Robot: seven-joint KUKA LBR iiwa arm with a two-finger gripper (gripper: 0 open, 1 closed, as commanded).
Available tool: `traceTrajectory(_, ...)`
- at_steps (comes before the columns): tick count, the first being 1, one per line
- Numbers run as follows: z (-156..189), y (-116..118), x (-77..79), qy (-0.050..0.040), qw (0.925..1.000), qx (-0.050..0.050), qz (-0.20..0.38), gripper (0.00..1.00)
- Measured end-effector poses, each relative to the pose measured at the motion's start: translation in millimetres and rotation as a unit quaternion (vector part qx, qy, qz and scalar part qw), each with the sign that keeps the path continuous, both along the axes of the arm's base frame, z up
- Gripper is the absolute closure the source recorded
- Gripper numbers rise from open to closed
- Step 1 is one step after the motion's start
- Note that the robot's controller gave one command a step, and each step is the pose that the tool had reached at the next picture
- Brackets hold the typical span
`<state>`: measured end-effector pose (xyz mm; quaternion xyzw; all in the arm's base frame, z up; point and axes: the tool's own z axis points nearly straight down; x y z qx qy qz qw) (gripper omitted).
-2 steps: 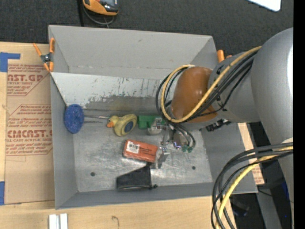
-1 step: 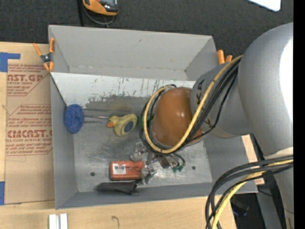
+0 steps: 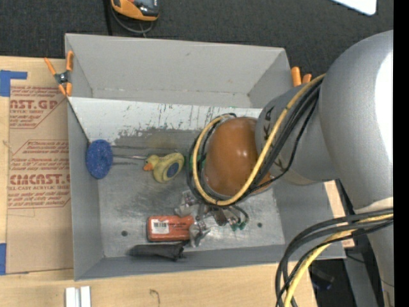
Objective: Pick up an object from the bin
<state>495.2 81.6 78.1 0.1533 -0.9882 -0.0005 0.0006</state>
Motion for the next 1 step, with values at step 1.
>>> traceTrajectory(1,122.3,13.1,-4.6,-0.0011,0.9997,0.0,-0.023,1.0)
